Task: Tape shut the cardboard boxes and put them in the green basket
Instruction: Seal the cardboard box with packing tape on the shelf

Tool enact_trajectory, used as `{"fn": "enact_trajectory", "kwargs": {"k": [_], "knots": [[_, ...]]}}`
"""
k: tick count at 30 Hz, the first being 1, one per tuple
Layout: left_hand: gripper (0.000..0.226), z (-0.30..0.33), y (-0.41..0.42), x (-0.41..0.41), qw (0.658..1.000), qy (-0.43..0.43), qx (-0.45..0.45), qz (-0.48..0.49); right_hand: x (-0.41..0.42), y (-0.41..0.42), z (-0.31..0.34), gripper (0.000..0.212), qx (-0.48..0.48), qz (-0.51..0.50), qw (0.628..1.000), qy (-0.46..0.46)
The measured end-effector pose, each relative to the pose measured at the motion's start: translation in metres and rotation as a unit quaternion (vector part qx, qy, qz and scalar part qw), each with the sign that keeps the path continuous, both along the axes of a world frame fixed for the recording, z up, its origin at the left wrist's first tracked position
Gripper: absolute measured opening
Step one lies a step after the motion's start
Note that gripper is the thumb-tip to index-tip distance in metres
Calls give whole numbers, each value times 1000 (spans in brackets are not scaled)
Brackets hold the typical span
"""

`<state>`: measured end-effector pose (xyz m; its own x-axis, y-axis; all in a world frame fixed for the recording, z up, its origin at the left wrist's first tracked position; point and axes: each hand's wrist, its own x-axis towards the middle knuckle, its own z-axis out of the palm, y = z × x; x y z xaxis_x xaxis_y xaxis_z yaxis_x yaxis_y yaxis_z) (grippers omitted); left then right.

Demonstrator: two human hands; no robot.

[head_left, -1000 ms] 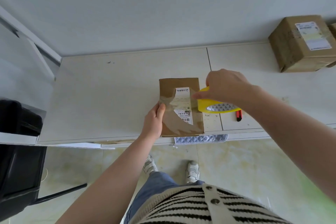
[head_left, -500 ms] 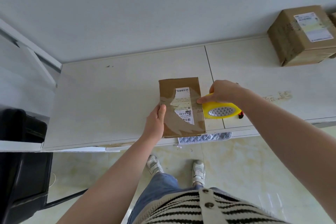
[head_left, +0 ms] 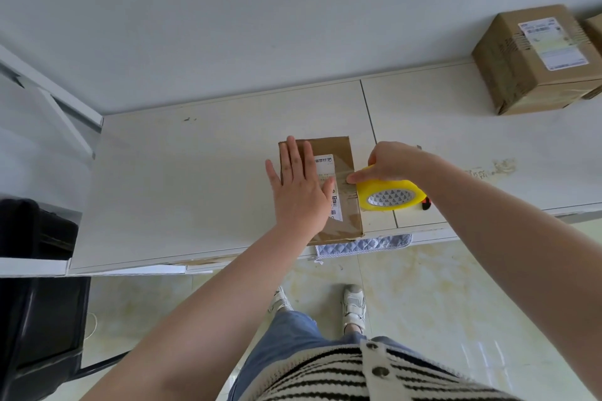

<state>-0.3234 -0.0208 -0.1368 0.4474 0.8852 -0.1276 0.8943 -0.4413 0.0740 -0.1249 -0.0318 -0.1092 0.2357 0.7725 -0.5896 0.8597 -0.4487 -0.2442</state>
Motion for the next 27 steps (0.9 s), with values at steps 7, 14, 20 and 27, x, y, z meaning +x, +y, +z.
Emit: {"fn": "enact_trajectory", "kwargs": {"k": [7, 14, 20, 27], "knots": [[86, 3, -9, 12, 996, -49, -60, 40, -1, -13, 1, 86, 30, -4, 999, 41], [93, 5, 4, -18, 994, -91, -65, 18, 17, -15, 35, 56, 107, -16, 987, 119], [98, 10, 20, -40, 978, -161, -134, 20, 1, -14, 43, 68, 114, 53, 991, -50], [113, 26, 44, -65, 930, -206, -288, 102, -38, 5, 50, 64, 124, 41, 991, -30]]}}
